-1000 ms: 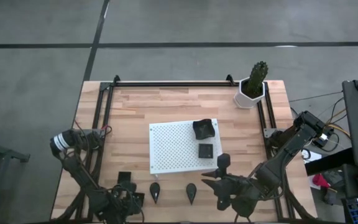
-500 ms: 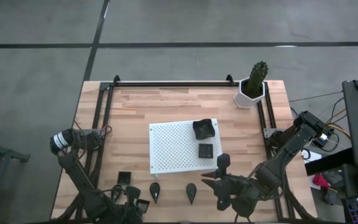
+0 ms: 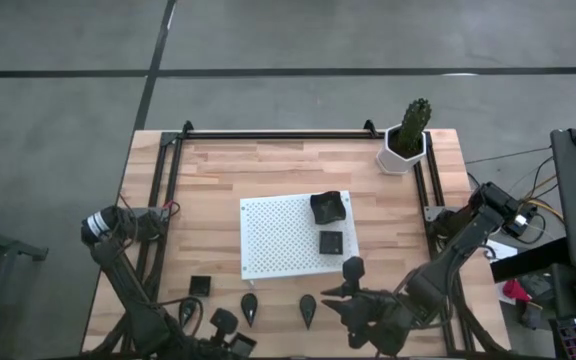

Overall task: Pick & Place Mini shaped plates
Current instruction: Stack the square plate on top of the other square plate on the shelf

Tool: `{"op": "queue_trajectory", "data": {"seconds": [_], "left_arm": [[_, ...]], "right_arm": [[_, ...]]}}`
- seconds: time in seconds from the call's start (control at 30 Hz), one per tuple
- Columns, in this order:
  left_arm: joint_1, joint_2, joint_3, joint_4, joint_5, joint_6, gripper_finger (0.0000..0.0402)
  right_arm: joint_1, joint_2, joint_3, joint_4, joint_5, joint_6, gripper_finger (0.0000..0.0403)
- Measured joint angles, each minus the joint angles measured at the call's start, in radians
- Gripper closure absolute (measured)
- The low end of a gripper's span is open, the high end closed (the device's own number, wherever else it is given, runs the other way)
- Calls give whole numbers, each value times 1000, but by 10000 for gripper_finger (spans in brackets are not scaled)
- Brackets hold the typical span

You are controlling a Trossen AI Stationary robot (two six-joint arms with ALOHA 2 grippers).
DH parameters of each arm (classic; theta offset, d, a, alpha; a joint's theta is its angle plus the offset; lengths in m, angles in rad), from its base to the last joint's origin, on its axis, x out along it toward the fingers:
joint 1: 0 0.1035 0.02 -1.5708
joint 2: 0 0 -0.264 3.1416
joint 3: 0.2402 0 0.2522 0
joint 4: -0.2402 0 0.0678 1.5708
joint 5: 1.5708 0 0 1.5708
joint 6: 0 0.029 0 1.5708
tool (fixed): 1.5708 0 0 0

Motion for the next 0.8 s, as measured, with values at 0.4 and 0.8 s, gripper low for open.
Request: {"op": "queue_trajectory", "data": {"seconds": [0.4,0.8], "left_arm": [[21,0,-2,88,23,102,401],[44,0,0,217,103,206,402]], "right_arm": [[19,2,0,87,-8,-55,328],[26,2,0,206,-181,-135,331]]}}
